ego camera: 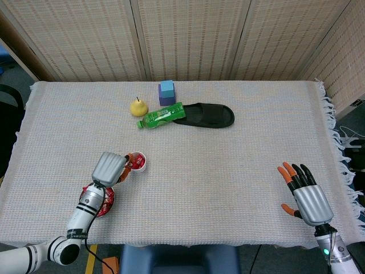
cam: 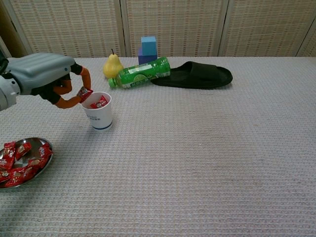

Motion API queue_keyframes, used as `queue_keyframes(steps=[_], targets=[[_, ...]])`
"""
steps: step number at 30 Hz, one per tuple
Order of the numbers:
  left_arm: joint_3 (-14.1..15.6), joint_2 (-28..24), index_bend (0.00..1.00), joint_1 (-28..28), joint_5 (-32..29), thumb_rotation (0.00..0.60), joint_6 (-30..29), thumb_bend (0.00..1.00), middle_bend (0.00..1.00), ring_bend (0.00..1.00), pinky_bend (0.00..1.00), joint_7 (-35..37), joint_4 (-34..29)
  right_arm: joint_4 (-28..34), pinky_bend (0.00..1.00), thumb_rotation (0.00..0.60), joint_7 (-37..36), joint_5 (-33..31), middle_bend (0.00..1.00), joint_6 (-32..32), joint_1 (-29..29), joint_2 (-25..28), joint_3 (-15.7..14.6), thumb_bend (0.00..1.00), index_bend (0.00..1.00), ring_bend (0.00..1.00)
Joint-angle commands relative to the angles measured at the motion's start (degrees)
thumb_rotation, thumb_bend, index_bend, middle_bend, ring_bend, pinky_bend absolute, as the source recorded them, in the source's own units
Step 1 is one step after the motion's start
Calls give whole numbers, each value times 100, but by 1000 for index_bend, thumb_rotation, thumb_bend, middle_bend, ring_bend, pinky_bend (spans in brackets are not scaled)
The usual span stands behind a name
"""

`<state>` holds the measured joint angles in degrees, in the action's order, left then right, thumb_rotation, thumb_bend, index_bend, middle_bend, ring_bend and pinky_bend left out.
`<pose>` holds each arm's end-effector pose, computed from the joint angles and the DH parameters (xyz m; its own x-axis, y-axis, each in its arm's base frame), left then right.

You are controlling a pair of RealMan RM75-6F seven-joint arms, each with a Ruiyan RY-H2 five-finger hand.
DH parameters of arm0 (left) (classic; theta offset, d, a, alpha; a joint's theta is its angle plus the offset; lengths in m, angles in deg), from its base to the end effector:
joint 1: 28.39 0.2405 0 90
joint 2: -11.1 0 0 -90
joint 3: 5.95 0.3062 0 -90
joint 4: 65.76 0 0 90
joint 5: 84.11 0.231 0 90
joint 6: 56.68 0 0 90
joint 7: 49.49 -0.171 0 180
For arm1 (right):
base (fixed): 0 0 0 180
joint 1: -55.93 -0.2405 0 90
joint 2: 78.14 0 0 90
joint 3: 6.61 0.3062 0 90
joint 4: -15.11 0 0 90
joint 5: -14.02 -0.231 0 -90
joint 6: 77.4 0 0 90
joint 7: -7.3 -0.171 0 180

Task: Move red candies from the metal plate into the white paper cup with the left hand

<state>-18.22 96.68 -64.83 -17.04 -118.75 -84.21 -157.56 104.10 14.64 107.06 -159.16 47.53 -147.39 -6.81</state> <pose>-0.1818 0.3859 -0.0074 0.5758 0.0803 0.8137 0.7784 -0.3584 -0.5154 -0.3444 -0.2208 0.1078 0.5042 -0.0656 0.8611 -0.8524 -0.1980 0.4840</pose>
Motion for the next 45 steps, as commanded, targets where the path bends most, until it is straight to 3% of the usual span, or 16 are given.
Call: queue_keyframes(steps=[1,8,13,16,26,35,39,45], targets=[[-134,216,473,-221,-170,600,129,455,1000,1000,1000,-73,273,-1,0,600,-11,-25,0,-9,6,9,15,60,0,0],[-233,399,467,-440,-444,600,232,453,1000,1000,1000,-30,747,2,0,600,-44,-68,0,-52,23,30,46,59,0,0],[-145,457,335,-487,-522,600,250,454,1000,1000,1000,-17,861,0,0,600,-34,-87,0,-12,9,24,45,59,0,0],[-91,482,282,-508,-498,600,218,453,1000,1000,1000,-17,852,5,0,600,-18,-78,0,-19,8,18,44,59,0,0],[123,375,277,-457,-298,600,-36,450,1000,1000,1000,-59,424,18,0,600,-27,-10,0,-65,23,28,12,60,0,0],[815,-357,284,302,20,600,-496,426,1000,1000,1000,475,-410,32,0,600,-124,225,0,-237,70,75,-70,59,0,0],[1181,-535,291,689,273,600,-769,421,1000,1000,1000,702,-322,42,0,600,-126,330,0,-287,83,81,-111,60,0,0],[1474,-608,264,1011,353,600,-892,416,1000,1000,1000,627,5,53,0,600,-102,438,0,-302,88,72,-163,59,0,0]])
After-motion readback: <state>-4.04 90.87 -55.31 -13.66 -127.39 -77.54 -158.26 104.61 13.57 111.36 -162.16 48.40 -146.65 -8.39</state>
